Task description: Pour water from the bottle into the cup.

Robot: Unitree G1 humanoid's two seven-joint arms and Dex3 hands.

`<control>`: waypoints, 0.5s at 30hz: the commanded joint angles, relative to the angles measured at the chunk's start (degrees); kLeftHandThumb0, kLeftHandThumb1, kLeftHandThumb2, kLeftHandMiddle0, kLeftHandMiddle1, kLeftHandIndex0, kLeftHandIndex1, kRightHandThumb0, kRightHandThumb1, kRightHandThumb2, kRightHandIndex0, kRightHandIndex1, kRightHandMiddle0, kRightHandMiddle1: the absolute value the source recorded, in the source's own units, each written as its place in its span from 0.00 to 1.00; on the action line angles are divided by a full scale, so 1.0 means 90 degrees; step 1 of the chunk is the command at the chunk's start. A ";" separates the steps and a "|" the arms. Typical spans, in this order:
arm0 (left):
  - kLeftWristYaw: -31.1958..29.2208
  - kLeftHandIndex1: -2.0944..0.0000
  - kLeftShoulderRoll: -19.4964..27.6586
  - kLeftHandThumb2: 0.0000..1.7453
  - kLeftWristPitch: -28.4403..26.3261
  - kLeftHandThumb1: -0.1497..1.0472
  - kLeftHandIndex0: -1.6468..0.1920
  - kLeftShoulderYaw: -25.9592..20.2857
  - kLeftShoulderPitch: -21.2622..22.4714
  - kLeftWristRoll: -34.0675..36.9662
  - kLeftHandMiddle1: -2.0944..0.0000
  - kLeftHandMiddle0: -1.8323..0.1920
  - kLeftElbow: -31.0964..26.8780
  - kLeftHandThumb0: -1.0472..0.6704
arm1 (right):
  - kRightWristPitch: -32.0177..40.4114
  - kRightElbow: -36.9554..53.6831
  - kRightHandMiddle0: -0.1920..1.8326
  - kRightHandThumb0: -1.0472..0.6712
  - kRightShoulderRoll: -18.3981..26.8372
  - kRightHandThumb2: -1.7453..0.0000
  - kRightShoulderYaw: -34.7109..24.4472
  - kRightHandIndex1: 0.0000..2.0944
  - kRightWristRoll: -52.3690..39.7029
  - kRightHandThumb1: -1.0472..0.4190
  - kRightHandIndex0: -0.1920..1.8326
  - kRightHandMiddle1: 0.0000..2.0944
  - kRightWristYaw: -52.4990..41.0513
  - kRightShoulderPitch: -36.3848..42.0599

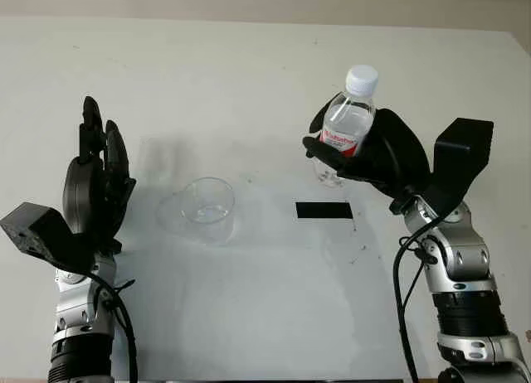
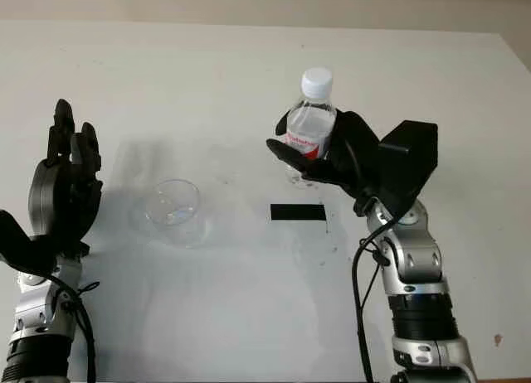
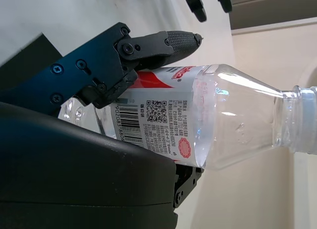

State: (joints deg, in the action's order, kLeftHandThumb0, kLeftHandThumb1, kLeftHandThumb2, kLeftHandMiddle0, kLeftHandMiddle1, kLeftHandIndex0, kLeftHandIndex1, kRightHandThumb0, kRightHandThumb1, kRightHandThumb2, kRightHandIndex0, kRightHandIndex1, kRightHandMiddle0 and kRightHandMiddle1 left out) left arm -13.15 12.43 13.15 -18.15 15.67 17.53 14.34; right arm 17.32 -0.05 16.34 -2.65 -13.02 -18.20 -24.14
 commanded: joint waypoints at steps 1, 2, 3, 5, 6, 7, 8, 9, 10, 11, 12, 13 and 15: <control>-0.0038 1.00 0.0038 0.34 0.0074 1.00 1.00 -0.0036 -0.0072 0.0019 1.00 1.00 -0.0012 0.18 | 0.0082 0.0286 0.52 0.39 -0.0036 0.71 -0.0020 1.00 0.0001 0.00 0.67 1.00 0.0039 0.0123; -0.0035 1.00 0.0030 0.34 0.0083 1.00 1.00 -0.0041 -0.0070 0.0018 1.00 1.00 -0.0004 0.18 | 0.0143 0.0338 0.52 0.39 -0.0064 0.71 -0.0027 1.00 -0.0001 0.00 0.67 1.00 0.0083 0.0159; -0.0031 1.00 0.0021 0.34 0.0093 1.00 1.00 -0.0049 -0.0070 0.0019 1.00 1.00 0.0004 0.18 | 0.0188 0.0375 0.52 0.39 -0.0097 0.71 -0.0039 1.00 -0.0010 0.00 0.67 1.00 0.0121 0.0193; -0.0030 1.00 0.0009 0.33 0.0107 1.00 1.00 -0.0057 -0.0068 0.0025 1.00 1.00 0.0011 0.18 | 0.0312 0.0441 0.51 0.38 -0.0146 0.71 -0.0058 1.00 -0.0025 0.00 0.67 1.00 0.0199 0.0233; -0.0029 1.00 0.0007 0.33 0.0105 1.00 1.00 -0.0059 -0.0067 0.0030 1.00 1.00 0.0010 0.18 | 0.0396 0.0463 0.51 0.38 -0.0168 0.72 -0.0069 1.00 -0.0039 0.00 0.67 1.00 0.0237 0.0248; -0.0036 1.00 0.0006 0.33 0.0109 1.00 1.00 -0.0061 -0.0064 0.0036 1.00 1.00 0.0016 0.18 | 0.0499 0.0473 0.51 0.38 -0.0190 0.72 -0.0090 1.00 -0.0075 0.00 0.67 1.00 0.0260 0.0258; -0.0049 1.00 0.0011 0.33 0.0120 1.00 1.00 -0.0063 -0.0062 0.0040 1.00 1.00 0.0029 0.18 | 0.0589 0.0487 0.51 0.38 -0.0200 0.72 -0.0087 1.00 -0.0064 0.00 0.67 1.00 0.0302 0.0272; -0.0072 1.00 0.0024 0.33 0.0109 1.00 1.00 -0.0064 -0.0067 0.0053 1.00 1.00 0.0027 0.18 | 0.0676 0.0499 0.52 0.38 -0.0212 0.72 -0.0081 1.00 -0.0047 0.00 0.67 1.00 0.0348 0.0297; -0.0083 1.00 0.0031 0.33 0.0103 1.00 1.00 -0.0066 -0.0073 0.0059 1.00 1.00 0.0023 0.18 | 0.0738 0.0503 0.52 0.37 -0.0221 0.72 -0.0071 1.00 -0.0033 0.00 0.67 1.00 0.0375 0.0319; -0.0090 1.00 0.0032 0.33 0.0110 1.00 1.00 -0.0068 -0.0078 0.0060 1.00 1.00 0.0017 0.18 | 0.0789 0.0508 0.52 0.37 -0.0236 0.72 -0.0064 1.00 -0.0025 0.00 0.68 1.00 0.0404 0.0338; -0.0099 1.00 0.0031 0.34 0.0112 1.00 1.00 -0.0068 -0.0084 0.0063 1.00 1.00 0.0006 0.18 | 0.0794 0.0499 0.53 0.37 -0.0249 0.72 -0.0059 1.00 -0.0026 0.00 0.69 1.00 0.0406 0.0357; -0.0105 1.00 0.0025 0.34 0.0115 1.00 1.00 -0.0074 -0.0086 0.0069 1.00 1.00 -0.0005 0.18 | 0.0795 0.0505 0.54 0.37 -0.0263 0.72 -0.0053 1.00 -0.0027 0.00 0.70 1.00 0.0408 0.0376; -0.0087 1.00 0.0014 0.34 0.0101 1.00 1.00 -0.0072 -0.0098 0.0054 1.00 1.00 -0.0055 0.19 | 0.0787 0.0536 0.54 0.36 -0.0292 0.71 -0.0038 1.00 -0.0021 0.00 0.71 1.00 0.0421 0.0421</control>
State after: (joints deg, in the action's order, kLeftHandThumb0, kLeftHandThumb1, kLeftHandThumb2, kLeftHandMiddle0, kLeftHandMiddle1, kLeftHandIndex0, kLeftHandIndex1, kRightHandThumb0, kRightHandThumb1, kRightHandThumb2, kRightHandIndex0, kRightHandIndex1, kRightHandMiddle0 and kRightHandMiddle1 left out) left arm -13.78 12.43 13.49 -18.68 15.66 17.90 14.36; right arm 24.34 2.65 13.97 -2.78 -13.15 -14.43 -20.68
